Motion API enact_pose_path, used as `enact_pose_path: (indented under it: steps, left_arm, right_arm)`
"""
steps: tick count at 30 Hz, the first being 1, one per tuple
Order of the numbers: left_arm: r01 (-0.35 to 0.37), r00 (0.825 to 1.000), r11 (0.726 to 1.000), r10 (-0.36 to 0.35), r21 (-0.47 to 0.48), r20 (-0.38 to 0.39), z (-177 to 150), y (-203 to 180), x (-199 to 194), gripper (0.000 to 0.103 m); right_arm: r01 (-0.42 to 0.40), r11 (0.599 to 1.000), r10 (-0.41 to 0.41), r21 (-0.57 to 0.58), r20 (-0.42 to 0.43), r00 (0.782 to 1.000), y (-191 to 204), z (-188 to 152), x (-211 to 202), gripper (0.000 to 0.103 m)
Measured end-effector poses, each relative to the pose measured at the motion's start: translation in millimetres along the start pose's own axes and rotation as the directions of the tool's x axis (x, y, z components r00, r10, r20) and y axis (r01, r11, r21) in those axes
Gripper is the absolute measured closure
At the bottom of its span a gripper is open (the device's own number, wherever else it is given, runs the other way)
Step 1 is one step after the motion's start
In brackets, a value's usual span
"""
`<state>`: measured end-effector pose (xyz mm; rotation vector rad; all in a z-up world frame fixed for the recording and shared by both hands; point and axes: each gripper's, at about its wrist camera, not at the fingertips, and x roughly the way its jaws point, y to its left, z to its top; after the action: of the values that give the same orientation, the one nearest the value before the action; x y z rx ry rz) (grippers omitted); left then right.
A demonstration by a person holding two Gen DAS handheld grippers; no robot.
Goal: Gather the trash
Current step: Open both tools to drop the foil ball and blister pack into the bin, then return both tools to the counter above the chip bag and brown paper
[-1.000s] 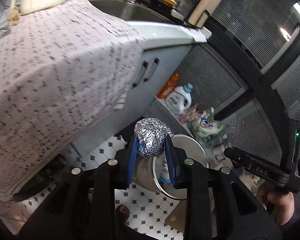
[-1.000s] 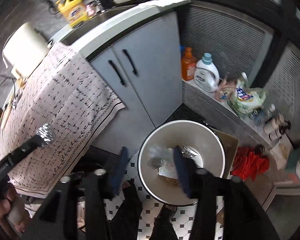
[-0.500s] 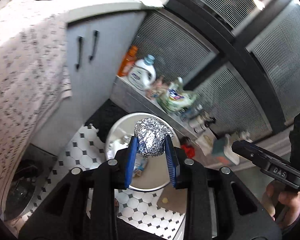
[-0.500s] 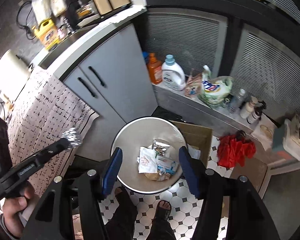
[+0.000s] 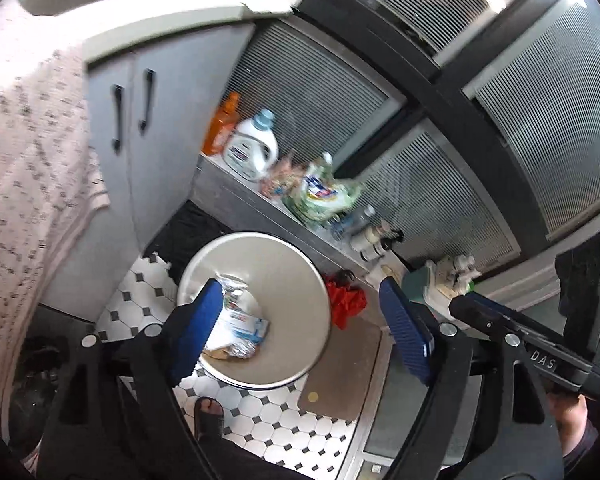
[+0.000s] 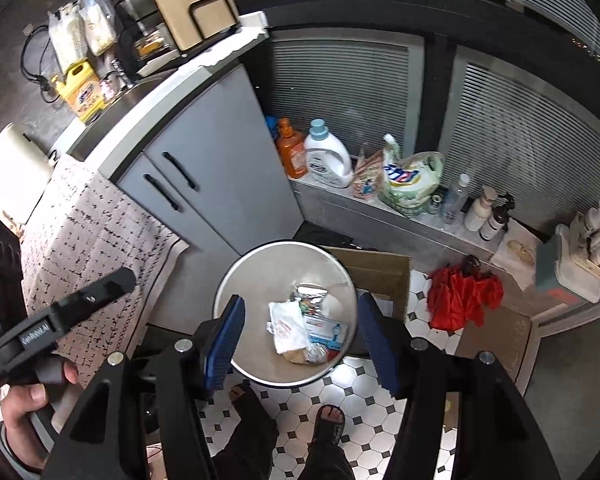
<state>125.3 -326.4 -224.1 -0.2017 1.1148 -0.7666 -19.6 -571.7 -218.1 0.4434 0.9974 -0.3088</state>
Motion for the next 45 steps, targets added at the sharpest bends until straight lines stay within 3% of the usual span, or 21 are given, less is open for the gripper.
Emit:
enact_pose_path:
  steps: [4, 8, 13, 19, 21, 26, 33, 38, 45]
  left_arm:
    - [-0.059, 0.996, 0.998, 0.061, -0.022, 0.068, 6.7, 19.2, -34.1, 0.021]
    - [-0.135, 0.98, 0.989, 0.143, -0.063, 0.142, 12.6, 43.0, -73.0, 0.02]
    - [-0.204, 0.946, 0.968, 0.234, -0.147, 0.224, 21.2, 85.4, -126.4, 0.014]
    - [-0.262, 0.894, 0.929, 0.336, -0.262, 0.296, 26.1, 138.4, -180.6, 0.01]
    - [-0.273, 0.879, 0.914, 0.364, -0.3, 0.308, 27.1, 154.5, -195.5, 0.009]
    - [-0.294, 0.838, 0.872, 0.432, -0.391, 0.333, 30.4, 198.5, -232.8, 0.008]
    - [-0.312, 0.797, 0.831, 0.493, -0.461, 0.349, 31.4, 251.8, -272.9, 0.008]
    - [-0.326, 0.777, 0.814, 0.521, -0.481, 0.354, 32.3, 280.8, -291.8, 0.008]
    - [-0.35, 0.762, 0.801, 0.545, -0.486, 0.349, 40.6, 321.0, -311.9, 0.008]
  right_arm:
    - [-0.049, 0.998, 0.049, -0.045, 0.002, 0.999, 27.9, 8.9, 4.8, 0.044]
    - [-0.099, 0.989, 0.1, -0.108, 0.003, 0.995, 67.1, 20.6, 9.0, 0.04]
    - [-0.156, 0.97, 0.16, -0.185, 0.006, 0.987, 123.9, 36.2, 15.6, 0.032]
    - [-0.195, 0.945, 0.211, -0.264, 0.036, 0.977, 194.4, 49.1, 18.9, 0.013]
    - [-0.208, 0.936, 0.228, -0.283, 0.042, 0.973, 214.8, 53.4, 19.6, 0.008]
    - [-0.243, 0.908, 0.27, -0.341, 0.035, 0.962, 273.7, 61.9, 25.0, 0.008]
    - [-0.271, 0.881, 0.309, -0.388, 0.037, 0.95, 336.3, 67.4, 30.8, 0.008]
    - [-0.3, 0.857, 0.342, -0.42, 0.026, 0.94, 378.1, 66.6, 35.8, 0.008]
    - [-0.323, 0.837, 0.368, -0.441, 0.017, 0.93, 429.4, 64.5, 47.7, 0.008]
